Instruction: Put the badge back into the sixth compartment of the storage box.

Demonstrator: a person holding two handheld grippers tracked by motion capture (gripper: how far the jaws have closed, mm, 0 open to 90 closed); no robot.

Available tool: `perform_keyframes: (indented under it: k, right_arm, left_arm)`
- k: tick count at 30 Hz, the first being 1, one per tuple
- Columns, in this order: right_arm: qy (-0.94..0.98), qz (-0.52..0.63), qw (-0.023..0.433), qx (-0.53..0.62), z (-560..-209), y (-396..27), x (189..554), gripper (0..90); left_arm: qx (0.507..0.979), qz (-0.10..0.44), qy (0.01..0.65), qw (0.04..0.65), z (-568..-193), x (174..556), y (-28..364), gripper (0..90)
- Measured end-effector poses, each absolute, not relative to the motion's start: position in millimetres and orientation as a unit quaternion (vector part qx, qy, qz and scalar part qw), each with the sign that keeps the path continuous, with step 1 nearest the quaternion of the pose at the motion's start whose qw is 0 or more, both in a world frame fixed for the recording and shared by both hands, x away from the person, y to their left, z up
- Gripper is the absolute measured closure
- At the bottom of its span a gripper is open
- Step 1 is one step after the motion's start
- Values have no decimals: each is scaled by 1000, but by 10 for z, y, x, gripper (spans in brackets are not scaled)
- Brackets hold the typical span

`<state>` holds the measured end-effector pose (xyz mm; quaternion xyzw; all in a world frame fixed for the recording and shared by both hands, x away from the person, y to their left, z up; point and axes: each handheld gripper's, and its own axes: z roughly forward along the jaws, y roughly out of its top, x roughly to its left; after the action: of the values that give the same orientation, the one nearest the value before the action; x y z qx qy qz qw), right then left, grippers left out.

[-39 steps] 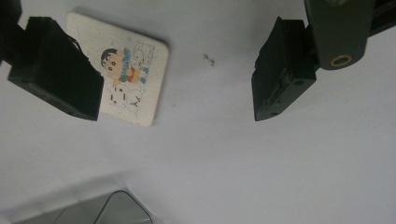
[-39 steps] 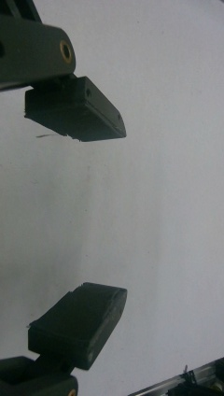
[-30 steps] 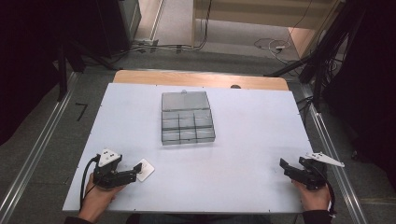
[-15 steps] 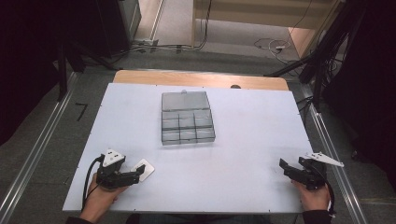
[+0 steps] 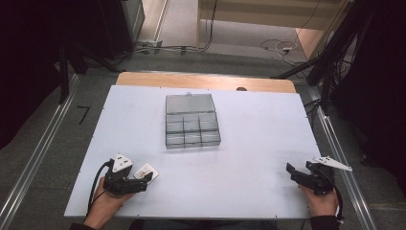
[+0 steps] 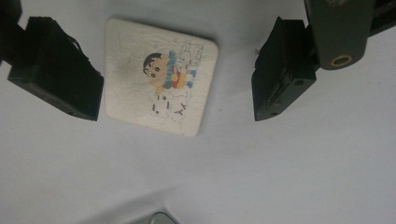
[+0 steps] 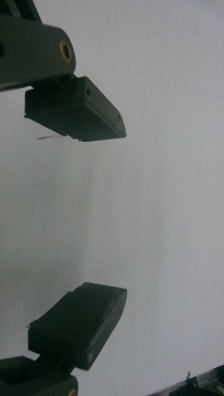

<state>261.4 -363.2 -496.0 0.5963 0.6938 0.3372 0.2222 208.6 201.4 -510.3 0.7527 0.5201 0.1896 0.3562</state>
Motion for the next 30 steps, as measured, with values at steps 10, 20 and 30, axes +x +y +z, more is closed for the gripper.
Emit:
perform_keyframes:
  k: [10,20,30]
  right_arm:
    - [695,336,222,595,-4963,-3632,2615,181]
    - [695,335,220,596,-4967,-3626,2617,181]
    - [697,332,219,597,-4979,-3620,2625,181]
  left_arm:
    - [779,184,497,335,-5119,2078,1916,173]
    - [791,175,488,324,-5115,2095,1885,198]
    - [805,159,489,297,-5064,2152,1876,236]
